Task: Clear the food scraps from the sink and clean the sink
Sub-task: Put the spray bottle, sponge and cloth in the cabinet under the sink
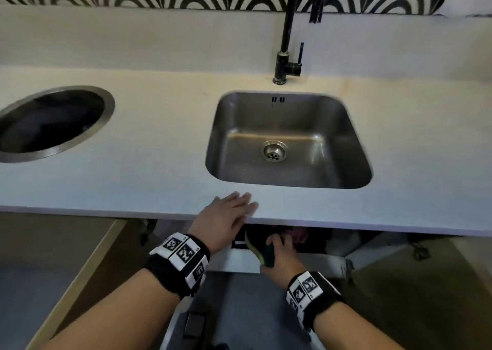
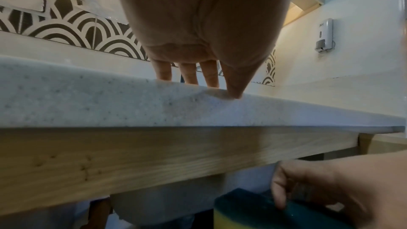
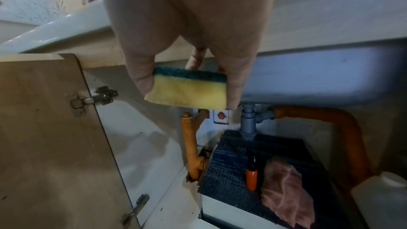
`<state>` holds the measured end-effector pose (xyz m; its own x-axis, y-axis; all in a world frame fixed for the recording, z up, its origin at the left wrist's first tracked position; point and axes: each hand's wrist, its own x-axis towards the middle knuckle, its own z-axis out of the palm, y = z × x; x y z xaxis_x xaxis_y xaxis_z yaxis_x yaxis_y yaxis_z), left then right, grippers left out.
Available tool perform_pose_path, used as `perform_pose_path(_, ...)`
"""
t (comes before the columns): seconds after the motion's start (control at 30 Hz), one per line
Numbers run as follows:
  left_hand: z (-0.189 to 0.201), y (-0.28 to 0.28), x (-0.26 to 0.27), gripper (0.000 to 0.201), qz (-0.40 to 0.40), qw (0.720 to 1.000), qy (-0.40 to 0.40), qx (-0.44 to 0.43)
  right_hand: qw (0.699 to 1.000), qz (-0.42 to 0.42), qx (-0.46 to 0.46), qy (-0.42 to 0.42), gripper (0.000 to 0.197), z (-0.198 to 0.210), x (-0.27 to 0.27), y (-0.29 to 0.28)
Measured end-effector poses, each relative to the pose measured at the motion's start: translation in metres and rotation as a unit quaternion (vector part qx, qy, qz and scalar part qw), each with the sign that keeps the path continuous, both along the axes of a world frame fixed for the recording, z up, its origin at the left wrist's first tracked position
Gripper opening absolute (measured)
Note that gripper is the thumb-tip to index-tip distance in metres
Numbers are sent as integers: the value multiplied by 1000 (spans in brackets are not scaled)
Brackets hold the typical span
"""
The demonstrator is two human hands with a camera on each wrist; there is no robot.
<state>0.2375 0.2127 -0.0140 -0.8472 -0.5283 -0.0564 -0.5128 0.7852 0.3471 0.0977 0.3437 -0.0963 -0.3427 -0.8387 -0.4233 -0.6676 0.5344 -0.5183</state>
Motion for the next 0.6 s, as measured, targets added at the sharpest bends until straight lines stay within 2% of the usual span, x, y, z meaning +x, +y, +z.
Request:
perform_pose_path(0.17,-18,1,-2,52,15,998,20,-61,997,49,30,45,63,-35,-15,-30)
perform_pose_path(0.33,-36,12,0,42,47,985,80,-143,992,90,18,82,69,-80,-30,-46)
perform_pose_path(0.43,-57,16,5,38,52,957,160,-238,980,150,-3,134,71,-110,-31,-54)
perform_pose_path(0.5,-74,18,9,38,64,928,212,-299,970,164,-10,180,81,-129,-30,-62)
perform_pose_path(0.57,-90,17,12,43,80,897,236,-366,955,185,-18,232,91,-152,-29,-72)
perform_pose_path(0.6,-98,14,15,49,85,883,243,-394,955,201,-4,219,85,-165,-28,-76)
